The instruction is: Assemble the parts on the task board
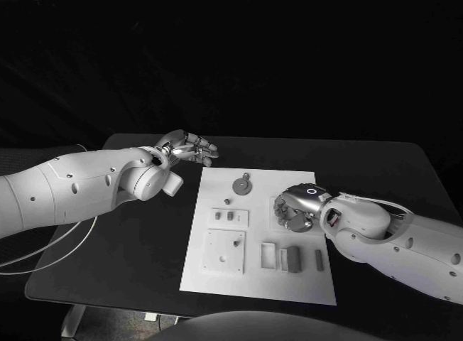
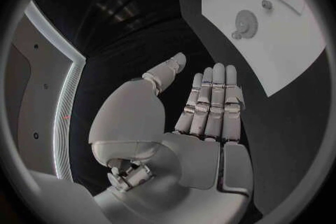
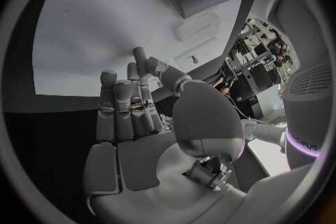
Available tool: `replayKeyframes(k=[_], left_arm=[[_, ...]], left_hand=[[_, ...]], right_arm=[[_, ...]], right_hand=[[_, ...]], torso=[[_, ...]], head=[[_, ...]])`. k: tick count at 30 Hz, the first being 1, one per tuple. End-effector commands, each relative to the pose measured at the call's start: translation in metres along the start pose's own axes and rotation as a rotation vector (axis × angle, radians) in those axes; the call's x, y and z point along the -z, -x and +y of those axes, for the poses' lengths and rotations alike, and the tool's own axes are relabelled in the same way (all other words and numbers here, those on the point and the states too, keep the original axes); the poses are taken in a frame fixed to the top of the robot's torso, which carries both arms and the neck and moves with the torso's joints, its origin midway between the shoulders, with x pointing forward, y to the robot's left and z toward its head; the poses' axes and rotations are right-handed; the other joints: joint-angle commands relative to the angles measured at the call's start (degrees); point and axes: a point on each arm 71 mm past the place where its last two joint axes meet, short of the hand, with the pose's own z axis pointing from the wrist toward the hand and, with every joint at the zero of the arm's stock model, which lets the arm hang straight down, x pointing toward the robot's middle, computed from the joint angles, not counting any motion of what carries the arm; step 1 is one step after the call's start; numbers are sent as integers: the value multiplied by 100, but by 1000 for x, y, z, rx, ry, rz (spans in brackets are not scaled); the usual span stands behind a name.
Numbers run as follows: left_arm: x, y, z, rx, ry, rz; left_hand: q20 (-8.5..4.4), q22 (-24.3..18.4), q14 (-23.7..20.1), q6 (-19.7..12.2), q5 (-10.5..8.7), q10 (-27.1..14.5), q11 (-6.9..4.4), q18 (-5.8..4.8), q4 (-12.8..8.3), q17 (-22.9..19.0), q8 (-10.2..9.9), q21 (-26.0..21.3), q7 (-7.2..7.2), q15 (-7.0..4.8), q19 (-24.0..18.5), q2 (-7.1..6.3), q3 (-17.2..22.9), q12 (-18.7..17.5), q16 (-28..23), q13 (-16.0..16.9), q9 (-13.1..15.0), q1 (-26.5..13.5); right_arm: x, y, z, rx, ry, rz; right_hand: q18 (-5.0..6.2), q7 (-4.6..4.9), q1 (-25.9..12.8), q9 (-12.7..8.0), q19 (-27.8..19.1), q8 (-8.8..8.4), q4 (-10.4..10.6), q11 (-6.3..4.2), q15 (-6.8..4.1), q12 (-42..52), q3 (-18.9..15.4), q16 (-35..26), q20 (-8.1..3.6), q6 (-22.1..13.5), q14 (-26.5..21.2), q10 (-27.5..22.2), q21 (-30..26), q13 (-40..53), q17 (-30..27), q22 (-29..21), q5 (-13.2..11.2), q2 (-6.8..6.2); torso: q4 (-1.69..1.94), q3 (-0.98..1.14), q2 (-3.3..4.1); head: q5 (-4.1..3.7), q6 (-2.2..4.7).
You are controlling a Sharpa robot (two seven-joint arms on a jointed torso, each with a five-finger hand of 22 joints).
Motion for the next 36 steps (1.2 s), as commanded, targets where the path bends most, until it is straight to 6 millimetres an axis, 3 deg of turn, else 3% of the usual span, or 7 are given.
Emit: replayKeyframes(k=[1, 15, 24, 29, 36], left_arm=[[0, -1, -3, 1, -10, 14], [0, -1, -2, 0, -11, 11], [0, 0, -2, -1, -11, 9], [-1, 1, -2, -2, -11, 7], [-2, 1, -2, -3, -13, 5]], left_hand=[[-2, -10, 41, -18, -3, -28, 10, 27, 16, 9, 14, -17, 0, 2, 46, -16, -26, 0, -36, -8, -9, -42], [-4, -11, 45, -21, -3, -29, 10, 28, 17, 18, 14, -17, 1, 1, 47, -15, -27, 1, -40, -10, -10, -41], [-4, -12, 46, -22, -3, -30, 10, 28, 18, 22, 14, -17, 2, 0, 47, -16, -28, 0, -43, -11, -11, -41], [-4, -13, 46, -23, -3, -31, 10, 28, 18, 26, 14, -17, 2, 0, 47, -15, -29, 0, -46, -11, -11, -40], [-5, -14, 46, -24, -3, -31, 10, 28, 18, 30, 14, -17, 2, 0, 48, -15, -29, 0, -49, -12, -12, -39]], right_arm=[[0, 2, 4, 24, 15, -27], [6, 6, 9, 27, 27, -41], [9, 23, 18, 27, 51, -95], [10, 32, 32, 16, 92, -128], [-1, 37, 67, -8, 184, -136]], right_hand=[[66, -24, 70, 49, 59, 35, 10, 13, -34, 32, 43, 13, -5, 73, 41, 74, 35, 13, -10, 91, 37, 117], [66, -62, 90, 68, 99, 72, 7, -29, -75, 69, 65, -6, -35, 152, 92, 156, 44, 57, -21, 89, 37, 101], [66, -67, 92, 71, 103, 77, 7, -35, -82, 73, 69, -13, -39, 165, 98, 167, 43, 65, -24, 87, 37, 88], [66, -71, 93, 73, 112, 80, 9, -40, -86, 76, 70, -16, -42, 173, 106, 176, 44, 71, -26, 87, 37, 80], [66, -73, 92, 74, 121, 82, 10, -43, -91, 77, 73, -19, -45, 178, 115, 181, 45, 75, -27, 86, 37, 78]], torso=[[3, 1, 0], [-3, 0, -2], [-2, -1, -2], [1, -2, -2], [-2, -5, -2]], head=[[3, -6], [16, -15], [26, -8], [38, -3], [105, 3]])
